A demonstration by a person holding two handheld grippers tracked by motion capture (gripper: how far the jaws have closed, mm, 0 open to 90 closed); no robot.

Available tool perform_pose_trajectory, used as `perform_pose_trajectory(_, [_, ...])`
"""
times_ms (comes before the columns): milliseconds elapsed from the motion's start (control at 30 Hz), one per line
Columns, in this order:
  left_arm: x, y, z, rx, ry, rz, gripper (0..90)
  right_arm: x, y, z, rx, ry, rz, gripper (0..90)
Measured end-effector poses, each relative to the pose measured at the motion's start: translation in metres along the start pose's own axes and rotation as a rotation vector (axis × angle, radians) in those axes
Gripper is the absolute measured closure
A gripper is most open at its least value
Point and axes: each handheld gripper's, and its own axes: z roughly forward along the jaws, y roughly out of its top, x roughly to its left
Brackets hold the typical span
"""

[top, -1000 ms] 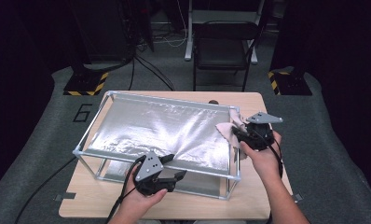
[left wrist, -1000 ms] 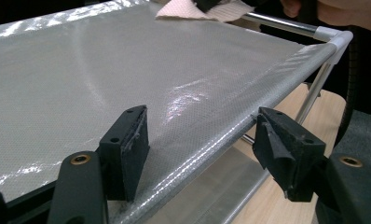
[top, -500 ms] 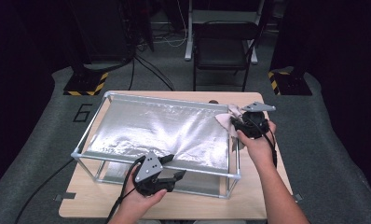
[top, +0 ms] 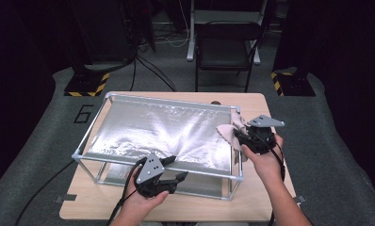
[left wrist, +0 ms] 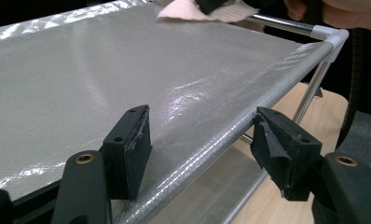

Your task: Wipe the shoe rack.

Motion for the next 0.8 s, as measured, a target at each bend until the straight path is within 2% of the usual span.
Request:
perform_pose_trajectory(133, [0.0, 0.0, 0.0, 0.0, 0.002, 0.005, 37.1, 0.012, -0.012, -0.019, -0.015, 0.025, 0.0, 64.3])
perform_pose_trajectory(267, [0.0, 0.0, 0.0, 0.0, 0.002, 0.004, 37.1, 0.019, -0.018, -0.03, -0.026, 0.038, -0.015, 64.3])
perform_pose_trajectory(367, [0.0, 0.0, 0.0, 0.0, 0.003, 0.003, 37.1, 0.027, -0.027, -0.044, -0.031, 0.059, -0.023, 64.3])
perform_pose_trajectory(500, [0.0, 0.0, 0.0, 0.0, 0.003, 0.002, 37.1, 0.034, -0.034, -0.056, -0.043, 0.082, -0.016, 64.2])
perform_pose_trajectory(633, [-0.001, 0.0, 0.0, 0.001, 0.002, -0.002, 37.0, 0.037, -0.039, -0.064, -0.046, 0.105, -0.013, 64.2])
perform_pose_trajectory(800, [0.0, 0.0, 0.001, -0.001, 0.003, -0.01, 37.0, 0.036, -0.04, -0.065, -0.047, 0.112, -0.022, 63.8])
